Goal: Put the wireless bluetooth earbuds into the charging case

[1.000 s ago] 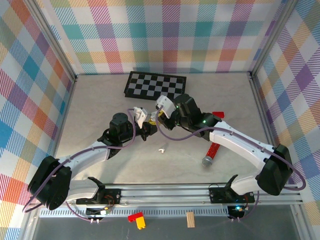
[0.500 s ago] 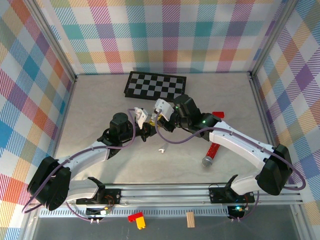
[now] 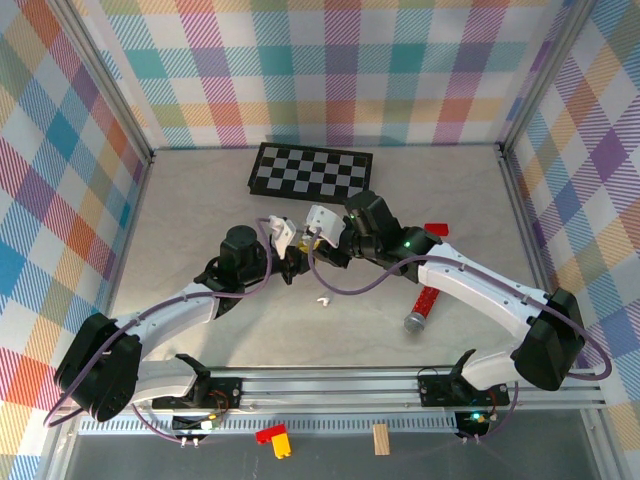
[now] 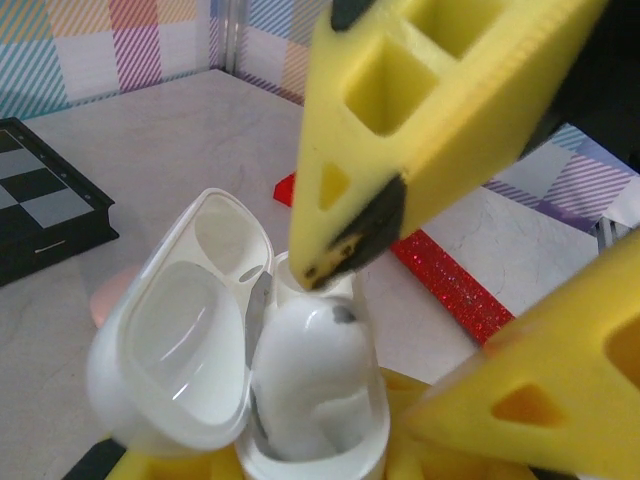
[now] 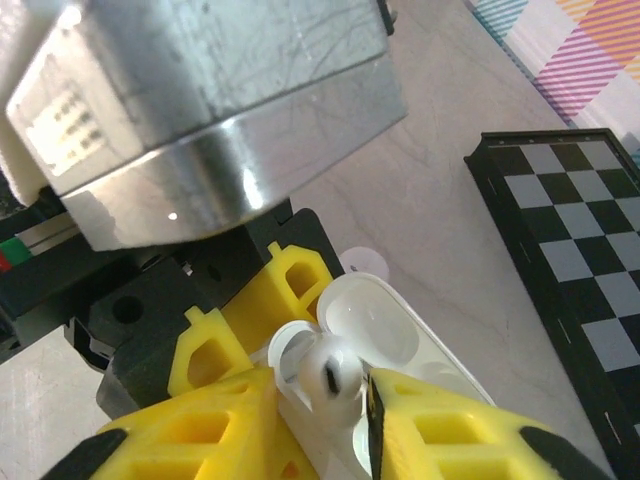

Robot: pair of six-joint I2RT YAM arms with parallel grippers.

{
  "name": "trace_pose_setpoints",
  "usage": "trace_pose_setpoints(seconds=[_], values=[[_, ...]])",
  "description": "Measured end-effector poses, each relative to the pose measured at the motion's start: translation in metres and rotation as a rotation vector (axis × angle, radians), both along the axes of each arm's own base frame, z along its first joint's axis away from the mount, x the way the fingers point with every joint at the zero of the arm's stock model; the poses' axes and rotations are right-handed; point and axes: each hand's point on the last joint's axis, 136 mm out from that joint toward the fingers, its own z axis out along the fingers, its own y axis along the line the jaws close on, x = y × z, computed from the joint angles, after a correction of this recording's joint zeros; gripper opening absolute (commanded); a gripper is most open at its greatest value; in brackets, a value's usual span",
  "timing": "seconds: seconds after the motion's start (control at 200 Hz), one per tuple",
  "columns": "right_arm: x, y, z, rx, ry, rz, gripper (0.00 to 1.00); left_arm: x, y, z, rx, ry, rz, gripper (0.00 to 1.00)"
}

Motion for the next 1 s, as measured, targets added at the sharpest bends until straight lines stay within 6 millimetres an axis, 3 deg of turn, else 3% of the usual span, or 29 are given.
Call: trace_pose_setpoints(seconds=[0.145, 0.31, 0.515, 0.64, 0.76, 1.005], values=[[0.006, -0.005, 0.000, -0.008, -0.002, -0.036, 0.57, -0.003, -0.001, -0.002, 0.009, 0.000, -0.015, 0.00], [0.011, -0.016, 0.005, 0.029, 0.023, -0.066, 0.64, -0.003, -0.002, 0.002, 0.002, -0.014, -0.021, 0.00], [0.010, -0.045, 0.022, 0.214, 0.116, -0.114, 0.66, -0.004, 0.000, 0.011, 0.000, -0.053, -0.017, 0.00], [0.017, -0.061, 0.022, 0.336, 0.208, -0.194, 0.65, -0.002, 0.003, 0.014, 0.001, -0.070, 0.001, 0.00], [0.014, -0.071, -0.003, 0.422, 0.366, -0.298, 0.65, 0.003, 0.008, 0.019, -0.003, -0.084, 0.030, 0.00], [-0.003, -0.082, -0.088, 0.424, 0.760, -0.546, 0.53, 0.020, 0.033, 0.012, -0.018, -0.068, 0.126, 0.00]])
